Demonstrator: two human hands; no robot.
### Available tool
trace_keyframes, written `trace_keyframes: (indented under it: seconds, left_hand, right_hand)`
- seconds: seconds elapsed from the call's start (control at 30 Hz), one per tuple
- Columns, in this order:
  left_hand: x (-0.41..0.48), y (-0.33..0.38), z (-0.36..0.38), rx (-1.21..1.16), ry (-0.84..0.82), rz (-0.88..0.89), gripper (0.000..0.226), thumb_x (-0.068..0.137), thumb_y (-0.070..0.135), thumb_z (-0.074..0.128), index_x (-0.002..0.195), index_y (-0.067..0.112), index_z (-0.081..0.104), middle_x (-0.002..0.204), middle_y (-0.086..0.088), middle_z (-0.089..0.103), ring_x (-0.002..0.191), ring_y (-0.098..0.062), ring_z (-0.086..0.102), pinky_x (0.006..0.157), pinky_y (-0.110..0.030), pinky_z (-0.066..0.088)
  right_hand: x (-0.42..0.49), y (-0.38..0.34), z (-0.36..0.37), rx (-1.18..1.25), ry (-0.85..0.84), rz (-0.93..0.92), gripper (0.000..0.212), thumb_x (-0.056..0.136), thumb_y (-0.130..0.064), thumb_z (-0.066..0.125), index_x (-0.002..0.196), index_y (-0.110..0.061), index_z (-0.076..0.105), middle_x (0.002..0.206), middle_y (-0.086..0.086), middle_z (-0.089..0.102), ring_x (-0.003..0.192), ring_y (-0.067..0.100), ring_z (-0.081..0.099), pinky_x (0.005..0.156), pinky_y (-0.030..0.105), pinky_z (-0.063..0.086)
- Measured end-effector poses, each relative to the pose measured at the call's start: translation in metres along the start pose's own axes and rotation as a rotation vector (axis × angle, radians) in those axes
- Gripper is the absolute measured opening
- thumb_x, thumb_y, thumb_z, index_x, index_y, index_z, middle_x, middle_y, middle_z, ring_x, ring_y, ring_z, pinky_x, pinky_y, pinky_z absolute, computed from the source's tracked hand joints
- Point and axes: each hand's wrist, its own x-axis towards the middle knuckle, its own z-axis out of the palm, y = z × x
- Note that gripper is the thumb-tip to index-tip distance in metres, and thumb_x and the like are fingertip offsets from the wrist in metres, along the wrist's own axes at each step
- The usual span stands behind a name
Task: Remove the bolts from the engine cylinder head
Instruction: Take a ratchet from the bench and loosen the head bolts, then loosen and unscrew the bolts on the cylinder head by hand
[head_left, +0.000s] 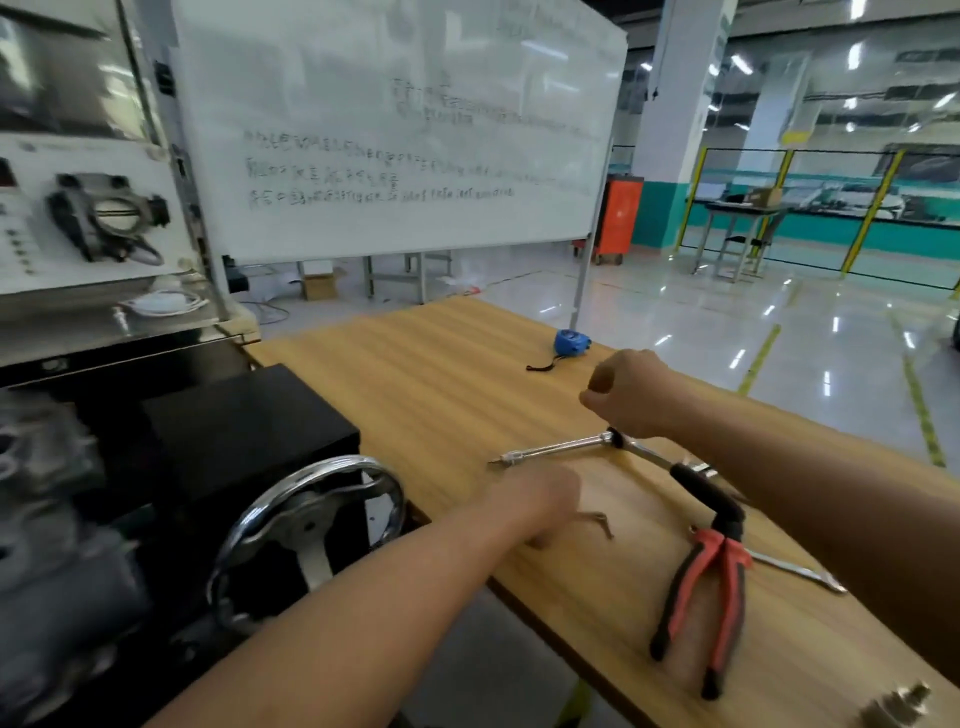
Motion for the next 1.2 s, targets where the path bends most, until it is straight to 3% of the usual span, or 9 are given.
trace_keyframes:
  seconds: [0.27,0.4,0.53,0.63,0.8,0.87,1.0,1.13,1.2]
  left_hand:
    - [-0.217,-0.068,-0.013,-0.206,0.378,-0.307,0.024,0.091,0.007,0.057,0.111,0.017,0.047,0.090,-0.005,0.057,0.067,-0.019,0.052,0.058,-0.035,0.043]
    - [-0.347,-0.070,0.007,-0.274,0.695,-0.659,0.012,0.097,0.019,0.055,0.097,0.026,0.046,0.089,0.003,0.059,0.081,-0.022,0.058,0.068,-0.044,0.051]
    - [-0.404,-0.061,0.031,-0.426,0.945,-0.746,0.007,0.094,0.027,0.063,0.097,0.032,0.060,0.085,0.016,0.065,0.080,-0.005,0.062,0.070,-0.026,0.052]
    - [-0.414,-0.068,0.043,-0.593,0.978,-0.735,0.012,0.091,0.022,0.069,0.101,0.028,0.068,0.083,0.021,0.065,0.079,0.005,0.063,0.068,-0.008,0.046]
    - [-0.423,-0.081,0.058,-0.825,0.824,-0.612,0.007,0.094,0.027,0.066,0.090,0.028,0.071,0.070,0.017,0.070,0.058,0.007,0.062,0.053,-0.008,0.044]
    - [-0.424,-0.080,0.067,-0.798,0.719,-0.578,0.014,0.095,0.031,0.063,0.087,0.028,0.073,0.073,0.017,0.072,0.066,0.005,0.065,0.062,-0.013,0.050]
    - [-0.422,-0.092,0.069,-0.526,0.890,-0.619,0.008,0.092,0.028,0.066,0.094,0.030,0.074,0.082,0.024,0.066,0.082,0.006,0.060,0.072,-0.008,0.043]
    - [-0.409,-0.122,0.051,-0.350,0.804,-0.500,0.015,0.093,0.025,0.065,0.105,0.026,0.074,0.091,0.022,0.061,0.089,-0.002,0.052,0.082,-0.025,0.043]
    - [-0.399,-0.133,0.044,-0.389,0.707,-0.428,0.019,0.094,0.024,0.065,0.111,0.025,0.074,0.089,0.025,0.058,0.086,0.003,0.052,0.080,-0.016,0.041]
  right_hand:
    - [-0.131,-0.159,-0.024,0.326,-0.470,-0.425,0.065,0.079,-0.080,0.029,0.089,-0.031,0.069,0.086,-0.011,0.072,0.076,0.007,0.068,0.068,0.027,0.053]
    - [-0.179,-0.235,-0.002,0.535,-0.121,-0.470,0.047,0.083,-0.070,0.047,0.100,-0.030,0.067,0.085,-0.012,0.073,0.066,0.003,0.066,0.058,0.020,0.051]
    - [-0.226,-0.302,0.031,1.197,-0.490,-0.384,0.039,0.096,-0.042,0.059,0.076,-0.013,0.075,0.070,0.005,0.071,0.045,0.018,0.054,0.039,0.023,0.035]
    - [-0.241,-0.329,0.041,1.361,-0.557,-0.325,0.044,0.098,-0.032,0.058,0.062,-0.012,0.071,0.060,0.007,0.054,0.045,0.013,0.038,0.040,0.023,0.026]
    - [-0.237,-0.319,0.046,1.338,-0.535,-0.261,0.043,0.102,-0.026,0.052,0.061,-0.014,0.060,0.054,-0.001,0.054,0.041,0.008,0.040,0.037,0.019,0.028]
    - [-0.231,-0.304,0.046,1.166,-0.402,-0.330,0.041,0.104,-0.026,0.047,0.067,-0.010,0.054,0.054,0.001,0.054,0.043,0.009,0.046,0.040,0.021,0.036]
    - [-0.226,-0.281,0.051,0.851,-0.433,-0.499,0.036,0.106,-0.023,0.041,0.083,0.000,0.057,0.069,0.014,0.066,0.058,0.019,0.068,0.057,0.030,0.056]
    - [-0.232,-0.280,0.063,0.657,-0.263,-0.625,0.029,0.103,-0.023,0.046,0.084,-0.004,0.056,0.059,0.003,0.053,0.052,0.014,0.052,0.053,0.031,0.042]
    - [-0.234,-0.282,0.068,0.659,-0.156,-0.622,0.032,0.102,-0.023,0.047,0.079,-0.003,0.055,0.062,0.004,0.053,0.059,0.020,0.048,0.058,0.035,0.038]
